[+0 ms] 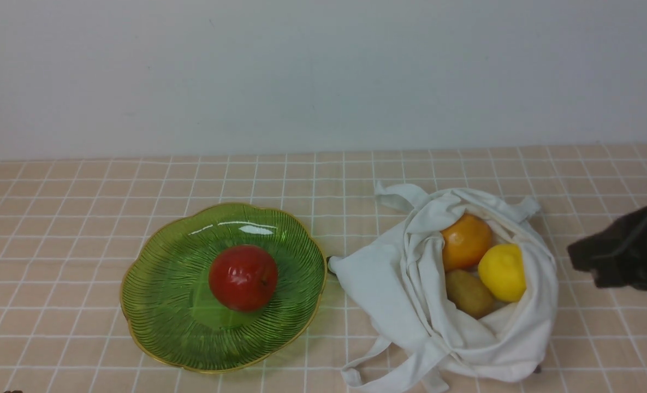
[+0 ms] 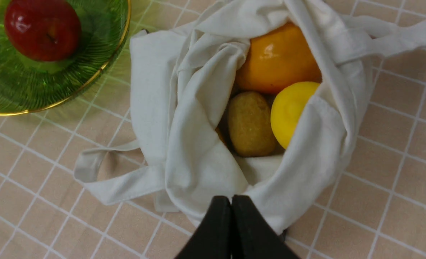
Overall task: Take the fruit out of the bag on the brown coffee tablecloth and place them on the plate.
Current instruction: 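Reach into the cloth bag and grasp the lemon with the right gripper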
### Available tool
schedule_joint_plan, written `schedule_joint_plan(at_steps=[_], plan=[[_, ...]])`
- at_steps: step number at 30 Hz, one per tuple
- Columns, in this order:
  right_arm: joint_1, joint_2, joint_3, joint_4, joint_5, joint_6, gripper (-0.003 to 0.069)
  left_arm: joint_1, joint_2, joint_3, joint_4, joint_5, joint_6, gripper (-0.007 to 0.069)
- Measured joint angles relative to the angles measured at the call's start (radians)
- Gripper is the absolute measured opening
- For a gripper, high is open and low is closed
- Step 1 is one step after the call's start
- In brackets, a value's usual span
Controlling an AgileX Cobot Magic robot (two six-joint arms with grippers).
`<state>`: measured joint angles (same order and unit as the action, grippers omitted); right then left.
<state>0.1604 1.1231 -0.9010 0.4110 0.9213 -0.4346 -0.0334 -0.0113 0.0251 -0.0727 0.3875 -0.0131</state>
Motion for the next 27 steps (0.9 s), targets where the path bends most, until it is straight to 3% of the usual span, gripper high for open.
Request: schedule_joint_plan(at_steps=[4,9,14,17,19,21,22,27], plan=[[0.039,0.147,-0.078,0.002,-0.014,-0.052,-0.0011,0.000,0.000,0.000,0.000,0.000,0.000,-0.0008],[0.138,0.264,-0.143,-0.055,-0.062,-0.014,-0.0008,0.000,0.000,0.000,0.000,0.000,0.000,-0.0008],[0.208,0.395,-0.196,-0.224,-0.117,0.072,0.0020,0.000,0.000,0.000,0.000,0.000,0.000,-0.0008],[0.214,0.474,-0.229,-0.328,-0.117,0.147,0.0080,0.000,0.000,0.000,0.000,0.000,0.000,-0.0008],[0.214,0.530,-0.240,-0.426,-0.113,0.204,0.0181,0.000,0.000,0.000,0.000,0.000,0.000,-0.0008],[0.214,0.553,-0.240,-0.462,-0.112,0.223,0.0233,0.000,0.000,0.000,0.000,0.000,0.000,-0.0008],[0.214,0.571,-0.240,-0.496,-0.113,0.245,0.0308,0.000,0.000,0.000,0.000,0.000,0.000,-0.0008],[0.215,0.593,-0.245,-0.529,-0.140,0.269,0.0499,0.000,0.000,0.000,0.000,0.000,0.000,-0.0008]])
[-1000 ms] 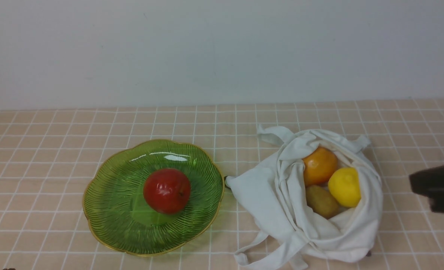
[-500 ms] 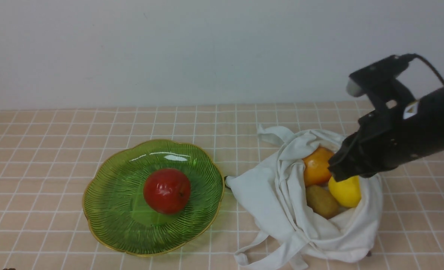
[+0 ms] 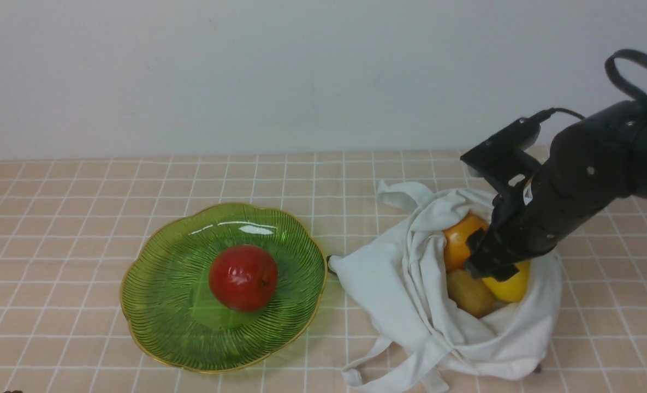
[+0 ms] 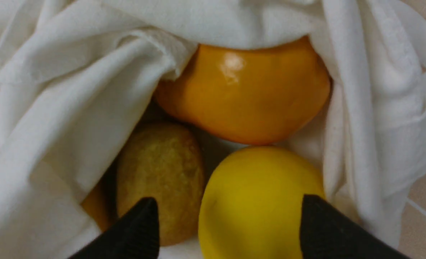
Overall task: Take the fruit out of the bag on the brown coffee tablecloth and place them on the plate.
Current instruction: 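Reach into the cloth bag and grasp the lemon with the right gripper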
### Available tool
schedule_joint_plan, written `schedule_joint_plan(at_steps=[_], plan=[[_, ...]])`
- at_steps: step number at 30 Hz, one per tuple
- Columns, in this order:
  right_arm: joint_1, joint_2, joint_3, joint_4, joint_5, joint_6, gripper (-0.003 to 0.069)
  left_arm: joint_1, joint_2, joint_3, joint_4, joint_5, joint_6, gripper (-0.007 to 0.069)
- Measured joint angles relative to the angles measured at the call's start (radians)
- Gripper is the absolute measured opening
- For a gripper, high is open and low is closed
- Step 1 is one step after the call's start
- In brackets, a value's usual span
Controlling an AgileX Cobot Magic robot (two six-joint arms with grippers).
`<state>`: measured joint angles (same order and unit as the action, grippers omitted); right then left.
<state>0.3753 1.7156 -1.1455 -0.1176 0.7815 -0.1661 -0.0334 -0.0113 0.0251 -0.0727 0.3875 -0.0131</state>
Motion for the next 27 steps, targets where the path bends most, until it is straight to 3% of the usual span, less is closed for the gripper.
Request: schedule_joint_plan(at_steps=[3,12,15,20,27], plan=[[0.000,0.008,-0.002,-0.040,-0.014,0.001,0.0576,0.000,0.000,0.000,0.000,0.000,0.000,-0.0008],[0.000,0.053,-0.004,-0.070,-0.003,0.029,0.0589,0.000,0.000,0.000,0.000,0.000,0.000,-0.0008],[0.000,0.062,-0.006,-0.093,-0.003,0.032,0.0574,0.000,0.000,0.000,0.000,0.000,0.000,-0.0008],[0.000,0.067,-0.010,-0.143,0.011,0.097,0.0447,0.000,0.000,0.000,0.000,0.000,0.000,-0.0008],[0.001,0.053,-0.011,-0.157,0.069,0.125,0.0439,0.000,0.000,0.000,0.000,0.000,0.000,-0.0008]])
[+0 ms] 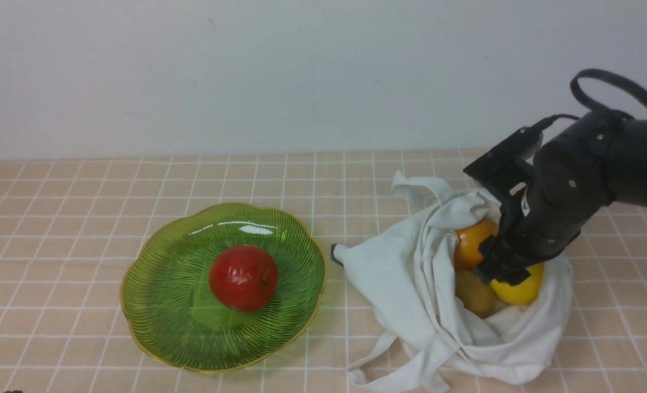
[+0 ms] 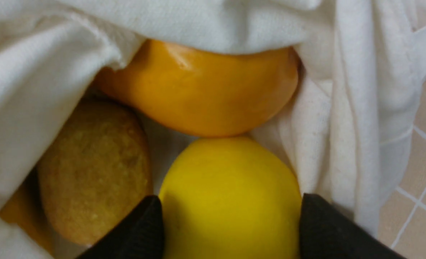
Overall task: Take the fruit out of the bag on the brown coffee tablecloth and place them on the plate.
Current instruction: 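Reach into the cloth bag and grasp the lemon with the right gripper, then move the lemon from the bag and place it in the dish with the right gripper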
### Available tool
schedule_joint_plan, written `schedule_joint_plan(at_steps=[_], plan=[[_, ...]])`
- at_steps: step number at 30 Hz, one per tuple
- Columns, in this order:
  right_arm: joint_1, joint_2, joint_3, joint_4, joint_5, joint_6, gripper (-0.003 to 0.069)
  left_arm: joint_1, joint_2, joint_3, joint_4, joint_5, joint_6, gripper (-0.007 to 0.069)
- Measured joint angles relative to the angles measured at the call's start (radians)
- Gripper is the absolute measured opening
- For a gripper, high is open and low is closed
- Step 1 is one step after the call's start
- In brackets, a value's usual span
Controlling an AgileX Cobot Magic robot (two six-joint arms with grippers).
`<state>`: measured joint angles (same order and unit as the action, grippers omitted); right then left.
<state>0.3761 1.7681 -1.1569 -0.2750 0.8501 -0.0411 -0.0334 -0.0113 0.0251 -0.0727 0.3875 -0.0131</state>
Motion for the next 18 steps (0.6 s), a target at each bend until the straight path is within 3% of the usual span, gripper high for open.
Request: schedule_joint_plan(at_steps=[9,16,18], plan=[[0.000,-0.205,0.007,0.146,0.010,-0.041,0.0439,0.000,0.000,0.000,0.000,0.000,0.000,-0.0008],[0.000,-0.333,0.003,0.424,-0.014,-0.202,0.0439,0.000,0.000,0.000,0.000,0.000,0.000,-0.0008],[0.000,-0.352,-0.027,0.579,-0.019,-0.304,0.0439,0.000,0.000,0.000,0.000,0.000,0.000,-0.0008]])
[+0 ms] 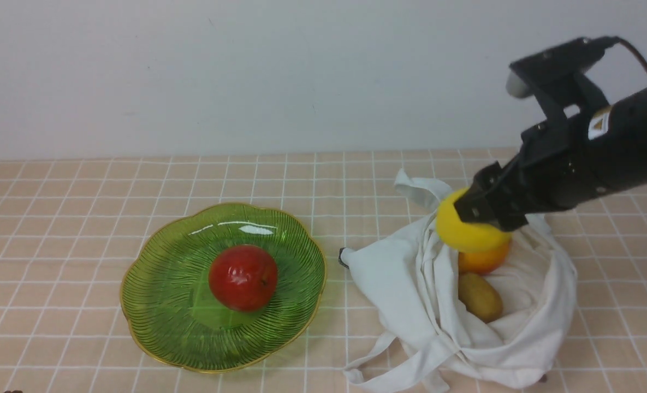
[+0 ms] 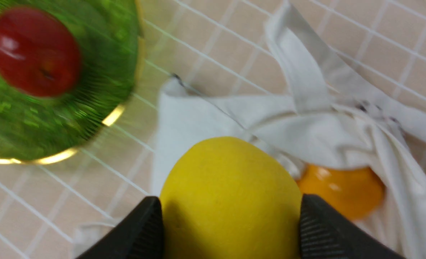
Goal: Take the fruit out of the bag on the brown coffee tablecloth and place them on the plate.
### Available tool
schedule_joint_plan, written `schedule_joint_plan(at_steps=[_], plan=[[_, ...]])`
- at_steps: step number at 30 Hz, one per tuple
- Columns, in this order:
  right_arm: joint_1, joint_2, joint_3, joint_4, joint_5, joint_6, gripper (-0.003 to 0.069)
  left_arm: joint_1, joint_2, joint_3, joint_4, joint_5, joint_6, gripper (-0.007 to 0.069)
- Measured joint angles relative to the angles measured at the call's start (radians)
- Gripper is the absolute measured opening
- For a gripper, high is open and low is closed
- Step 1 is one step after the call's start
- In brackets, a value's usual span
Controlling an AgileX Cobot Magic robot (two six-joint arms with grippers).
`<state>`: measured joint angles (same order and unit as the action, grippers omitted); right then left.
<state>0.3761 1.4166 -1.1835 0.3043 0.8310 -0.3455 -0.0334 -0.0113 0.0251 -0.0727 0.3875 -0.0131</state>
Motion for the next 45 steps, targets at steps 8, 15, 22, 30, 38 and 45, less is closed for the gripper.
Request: schedule_joint_plan(at_steps=[8,15,22,30,38,45], plan=[[0.091,0.069,-0.115,0.527,-0.006,-0.388,0.0439,0.000,0.000,0.000,0.000,0.000,0.000,-0.0008],[0.264,0.311,-0.176,0.532,-0.069,-0.406,0.0439,0.000,0.000,0.000,0.000,0.000,0.000,-0.0008],[0.308,0.536,-0.250,0.485,-0.107,-0.366,0.0439,0.000,0.000,0.000,0.000,0.000,0.000,-0.0008],[0.308,0.619,-0.257,0.485,-0.149,-0.304,0.0483,0.000,0.000,0.000,0.000,0.000,0.000,-0.0008],[0.308,0.619,-0.315,0.403,-0.083,-0.183,0.0685,0.000,0.000,0.000,0.000,0.000,0.000,-0.0008],[0.308,0.569,-0.511,0.107,0.186,0.071,0.0608,0.000,0.000,0.000,0.000,0.000,0.000,-0.0008]])
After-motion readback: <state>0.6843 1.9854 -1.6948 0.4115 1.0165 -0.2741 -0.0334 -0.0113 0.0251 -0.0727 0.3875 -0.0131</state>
